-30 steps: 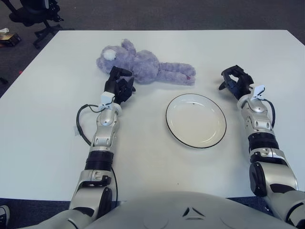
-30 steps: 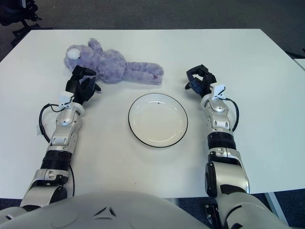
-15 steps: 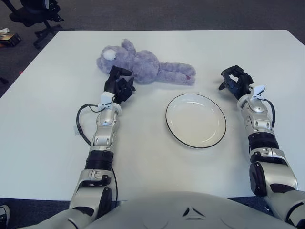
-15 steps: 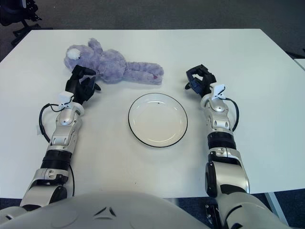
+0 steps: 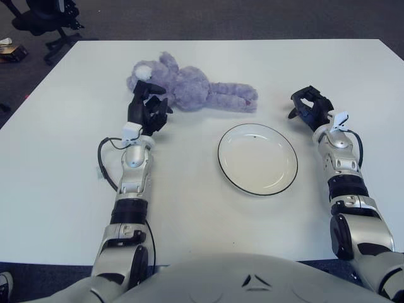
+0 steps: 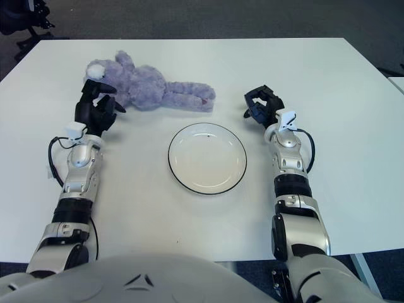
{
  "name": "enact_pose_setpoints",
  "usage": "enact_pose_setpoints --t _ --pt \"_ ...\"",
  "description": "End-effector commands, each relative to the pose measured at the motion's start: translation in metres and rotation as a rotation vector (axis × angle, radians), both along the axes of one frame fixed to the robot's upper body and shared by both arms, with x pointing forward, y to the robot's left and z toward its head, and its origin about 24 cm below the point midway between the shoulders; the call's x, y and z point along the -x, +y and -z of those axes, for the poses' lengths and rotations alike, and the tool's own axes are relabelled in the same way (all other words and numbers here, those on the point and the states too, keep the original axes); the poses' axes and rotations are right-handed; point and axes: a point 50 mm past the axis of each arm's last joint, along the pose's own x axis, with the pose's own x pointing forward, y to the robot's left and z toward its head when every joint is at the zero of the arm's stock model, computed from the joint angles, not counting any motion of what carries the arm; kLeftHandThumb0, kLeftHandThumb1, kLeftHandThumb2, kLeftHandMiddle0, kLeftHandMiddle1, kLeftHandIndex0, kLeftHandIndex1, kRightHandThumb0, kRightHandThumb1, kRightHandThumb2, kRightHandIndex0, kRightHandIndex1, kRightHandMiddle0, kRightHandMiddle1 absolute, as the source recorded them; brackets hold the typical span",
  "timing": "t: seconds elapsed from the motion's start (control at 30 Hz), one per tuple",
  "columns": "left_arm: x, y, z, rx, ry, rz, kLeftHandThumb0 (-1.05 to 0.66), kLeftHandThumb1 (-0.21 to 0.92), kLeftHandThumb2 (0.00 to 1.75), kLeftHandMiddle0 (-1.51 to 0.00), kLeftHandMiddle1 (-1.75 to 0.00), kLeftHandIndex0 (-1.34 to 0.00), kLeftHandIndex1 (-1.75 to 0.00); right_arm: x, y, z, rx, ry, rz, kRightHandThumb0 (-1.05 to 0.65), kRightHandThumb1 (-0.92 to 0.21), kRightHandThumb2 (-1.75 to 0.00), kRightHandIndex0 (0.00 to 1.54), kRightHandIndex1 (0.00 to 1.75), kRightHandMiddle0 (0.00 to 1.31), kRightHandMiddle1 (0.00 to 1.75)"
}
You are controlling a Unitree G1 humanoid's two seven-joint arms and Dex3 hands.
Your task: Put the doll into the plate.
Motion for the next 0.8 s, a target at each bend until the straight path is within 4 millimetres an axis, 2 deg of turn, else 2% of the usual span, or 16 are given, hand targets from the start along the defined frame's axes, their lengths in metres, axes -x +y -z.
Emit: enact_pose_setpoints --t 0.0,0.07,0.17,0.43,0.5,0.57,0.77 --pt "0.004 0.01 -0.009 -0.008 -0.023 0.007 -0.35 0.92 0.38 -0.75 -1.66 -0.35 -1.6 0.011 -0.001 0.03 0.006 0.145 0.01 -0.36 -0.92 -0.32 0.6 1.66 0.41 1.54" --pt "0.008 0.026 -0.028 -0.033 -0.083 -0.008 -0.35 0.92 0.38 -0.75 -1.65 -0.34 -1.6 0.01 0.0 0.03 0.006 0.148 0.008 -0.36 -0.92 -0.32 0.6 1.66 0.41 1.54" --pt "0.011 0.035 -0.041 -0.076 -0.137 -0.041 -0.35 0.92 0.38 -0.75 -1.63 -0.34 -1.6 0.01 0.0 0.029 0.006 0.151 0.007 -0.36 -0.92 -0.32 0.6 1.65 0.41 1.53" --pt "0.012 0.038 -0.044 -0.097 -0.156 -0.057 -0.35 0.92 0.38 -0.76 -1.59 -0.35 -1.6 0.009 0.001 0.029 0.006 0.152 0.006 -0.36 -0.92 -0.31 0.61 1.64 0.42 1.53" --pt "0.01 0.05 -0.058 -0.162 -0.189 -0.102 -0.35 0.92 0.38 -0.76 -1.58 -0.35 -1.59 0.009 0.001 0.03 0.007 0.154 0.003 -0.36 -0.92 -0.31 0.61 1.64 0.42 1.53" --pt "0.009 0.06 -0.072 -0.221 -0.219 -0.135 -0.35 0.92 0.36 -0.78 -1.46 -0.38 -1.56 0.009 0.001 0.03 0.007 0.156 -0.001 -0.36 -0.92 -0.31 0.62 1.63 0.43 1.52" --pt "0.01 0.063 -0.08 -0.266 -0.257 -0.144 -0.35 0.92 0.34 -0.79 -1.37 -0.39 -1.54 0.008 0.001 0.03 0.007 0.156 -0.005 -0.36 -0.92 -0.3 0.63 1.62 0.43 1.51"
